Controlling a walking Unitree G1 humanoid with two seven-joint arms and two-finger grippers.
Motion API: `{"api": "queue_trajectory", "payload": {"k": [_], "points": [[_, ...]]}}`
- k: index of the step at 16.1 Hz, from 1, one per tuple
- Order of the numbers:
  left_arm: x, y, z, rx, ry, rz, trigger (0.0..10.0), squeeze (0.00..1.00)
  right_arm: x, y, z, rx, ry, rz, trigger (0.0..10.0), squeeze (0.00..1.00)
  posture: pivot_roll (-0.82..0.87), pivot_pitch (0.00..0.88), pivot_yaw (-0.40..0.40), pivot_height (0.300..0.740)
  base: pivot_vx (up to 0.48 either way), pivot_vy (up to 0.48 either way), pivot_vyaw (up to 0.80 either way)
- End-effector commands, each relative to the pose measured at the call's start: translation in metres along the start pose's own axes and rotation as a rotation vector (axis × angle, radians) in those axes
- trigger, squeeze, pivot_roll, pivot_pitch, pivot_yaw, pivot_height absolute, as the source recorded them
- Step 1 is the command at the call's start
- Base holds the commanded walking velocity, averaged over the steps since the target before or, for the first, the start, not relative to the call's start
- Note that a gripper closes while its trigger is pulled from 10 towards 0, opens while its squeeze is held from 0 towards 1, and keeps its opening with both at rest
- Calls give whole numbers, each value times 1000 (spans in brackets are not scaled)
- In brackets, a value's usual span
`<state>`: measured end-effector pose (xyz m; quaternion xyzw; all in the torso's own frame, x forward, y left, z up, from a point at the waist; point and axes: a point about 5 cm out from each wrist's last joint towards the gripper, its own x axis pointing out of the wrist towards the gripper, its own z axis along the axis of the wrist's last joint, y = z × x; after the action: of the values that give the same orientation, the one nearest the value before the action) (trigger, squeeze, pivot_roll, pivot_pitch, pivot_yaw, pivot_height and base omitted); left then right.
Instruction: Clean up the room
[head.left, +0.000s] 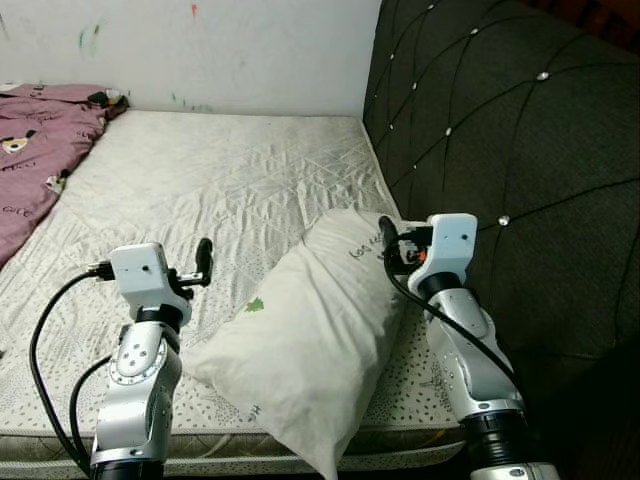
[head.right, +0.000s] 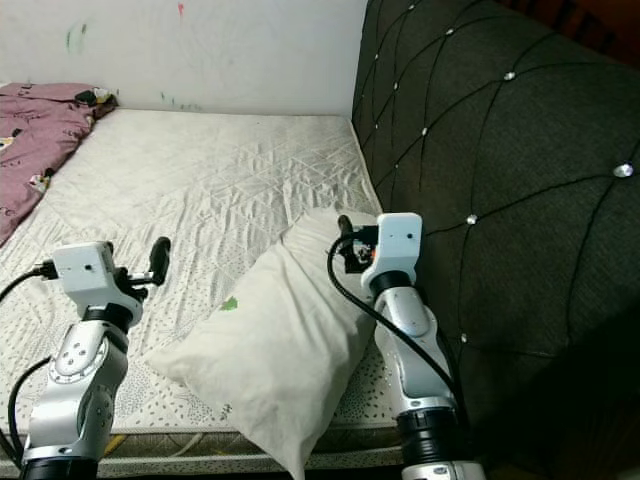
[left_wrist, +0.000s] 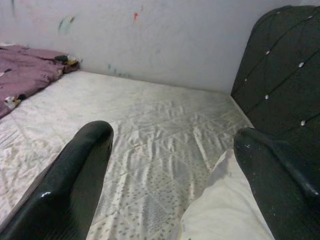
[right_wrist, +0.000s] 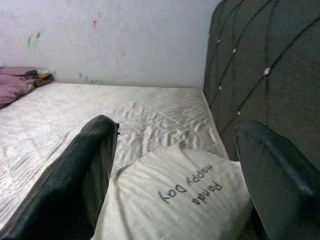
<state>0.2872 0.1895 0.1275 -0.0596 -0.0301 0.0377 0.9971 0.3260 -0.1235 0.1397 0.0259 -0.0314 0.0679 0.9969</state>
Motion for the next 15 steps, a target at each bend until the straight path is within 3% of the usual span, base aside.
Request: {"api": "queue_trajectory", "payload": {"k": [1, 2, 3, 4, 8, 12, 15], "points": [[-6, -2, 1, -66, 3, -9, 10000, 0, -1, -3, 3, 7, -5, -5, 10000, 0, 38, 30, -46, 740, 0, 0, 0], [-9, -3, -3, -142, 41, -22, 10000, 0, -2, -4, 0, 10, 3, -8, 10000, 0, 38, 30, -46, 740, 0, 0, 0], [-14, -1, -8, -94, 49, -67, 10000, 0, -5, -8, -2, 12, 10, -39, 10000, 0, 38, 44, -53, 740, 0, 0, 0], [-16, 3, -10, -80, 15, -37, 10000, 0, -6, -12, -3, 14, 12, -68, 10000, 0, 36, 47, -54, 740, 0, 0, 0], [-26, 5, -22, 4, 54, -39, 10000, 0, -13, -14, -9, -19, 33, -72, 10000, 0, 29, 58, -62, 740, 0, 0, 0], [-25, 7, -23, -35, 52, -15, 10000, 0, -13, -14, -13, -34, 62, -76, 10000, 0, 26, 52, -67, 740, 0, 0, 0], [-21, 7, -20, -54, 40, -14, 10000, 0, -13, -17, -14, -43, 63, -75, 10000, 0, 26, 46, -71, 740, 0, 0, -683]]}}
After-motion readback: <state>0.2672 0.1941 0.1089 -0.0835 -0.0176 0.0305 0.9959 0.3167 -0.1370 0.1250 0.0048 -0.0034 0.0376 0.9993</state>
